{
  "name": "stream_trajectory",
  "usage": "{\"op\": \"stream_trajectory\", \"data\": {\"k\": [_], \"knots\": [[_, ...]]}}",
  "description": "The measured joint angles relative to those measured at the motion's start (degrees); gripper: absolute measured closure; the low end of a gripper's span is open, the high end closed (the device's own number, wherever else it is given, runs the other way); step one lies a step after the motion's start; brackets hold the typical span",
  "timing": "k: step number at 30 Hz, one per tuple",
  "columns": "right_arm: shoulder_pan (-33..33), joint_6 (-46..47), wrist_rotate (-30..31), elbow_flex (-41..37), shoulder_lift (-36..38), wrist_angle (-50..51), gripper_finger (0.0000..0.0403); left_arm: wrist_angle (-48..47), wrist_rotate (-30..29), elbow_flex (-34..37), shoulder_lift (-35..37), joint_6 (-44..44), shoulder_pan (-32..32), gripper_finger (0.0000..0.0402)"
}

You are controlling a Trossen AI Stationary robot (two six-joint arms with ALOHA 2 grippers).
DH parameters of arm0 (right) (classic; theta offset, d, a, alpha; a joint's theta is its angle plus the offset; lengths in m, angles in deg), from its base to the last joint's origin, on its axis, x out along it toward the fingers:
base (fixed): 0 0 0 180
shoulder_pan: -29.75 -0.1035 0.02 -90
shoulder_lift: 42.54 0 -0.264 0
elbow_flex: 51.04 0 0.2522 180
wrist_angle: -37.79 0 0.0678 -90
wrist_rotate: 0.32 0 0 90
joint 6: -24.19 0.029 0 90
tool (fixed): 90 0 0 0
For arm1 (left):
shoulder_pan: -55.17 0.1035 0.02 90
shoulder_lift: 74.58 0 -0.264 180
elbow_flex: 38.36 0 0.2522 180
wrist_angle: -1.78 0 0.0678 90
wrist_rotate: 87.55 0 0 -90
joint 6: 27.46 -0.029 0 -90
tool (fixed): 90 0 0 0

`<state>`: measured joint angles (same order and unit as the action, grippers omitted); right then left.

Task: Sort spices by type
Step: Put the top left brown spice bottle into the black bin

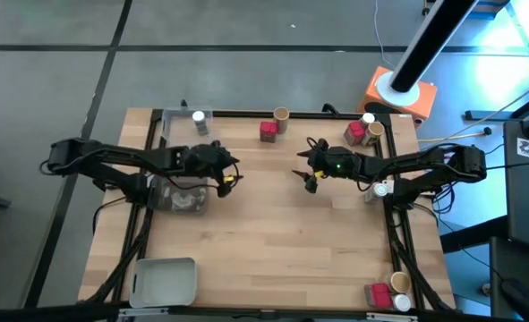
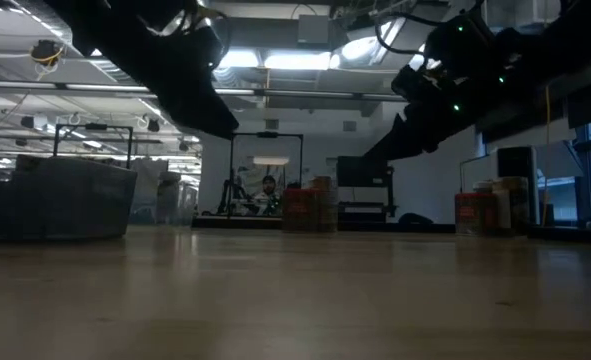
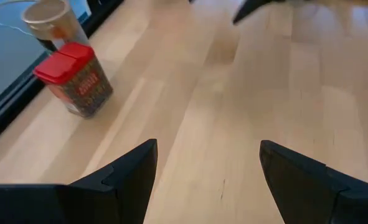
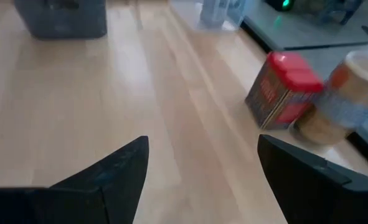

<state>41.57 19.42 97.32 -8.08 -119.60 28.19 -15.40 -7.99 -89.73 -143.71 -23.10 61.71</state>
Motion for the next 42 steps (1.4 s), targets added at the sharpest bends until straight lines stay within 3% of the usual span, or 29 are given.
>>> {"op": "stream_trajectory", "data": {"k": [9,13,23,25,42], "knots": [[7.7,-1.6,-0.5,6.4,0.0,6.2,0.0102,1.7,-0.1,2.4,-1.5,0.2,1.4,0.0137],[12.4,-4.2,-4.3,8.7,-0.4,6.5,0.0102,6.0,-0.1,4.6,-1.5,-0.3,2.5,0.0137],[21.9,-6.8,-14.3,17.3,-7.9,6.5,0.0102,6.1,0.0,4.8,-1.5,-1.9,3.4,0.0137],[23.0,-7.0,-16.3,19.3,-9.9,7.0,0.0102,6.1,0.0,4.8,-1.5,-2.6,3.4,0.0137],[26.3,-9.3,-16.1,30.7,-19.9,9.8,0.0102,5.6,0.0,4.8,-1.5,-1.5,3.4,0.0137]]}}
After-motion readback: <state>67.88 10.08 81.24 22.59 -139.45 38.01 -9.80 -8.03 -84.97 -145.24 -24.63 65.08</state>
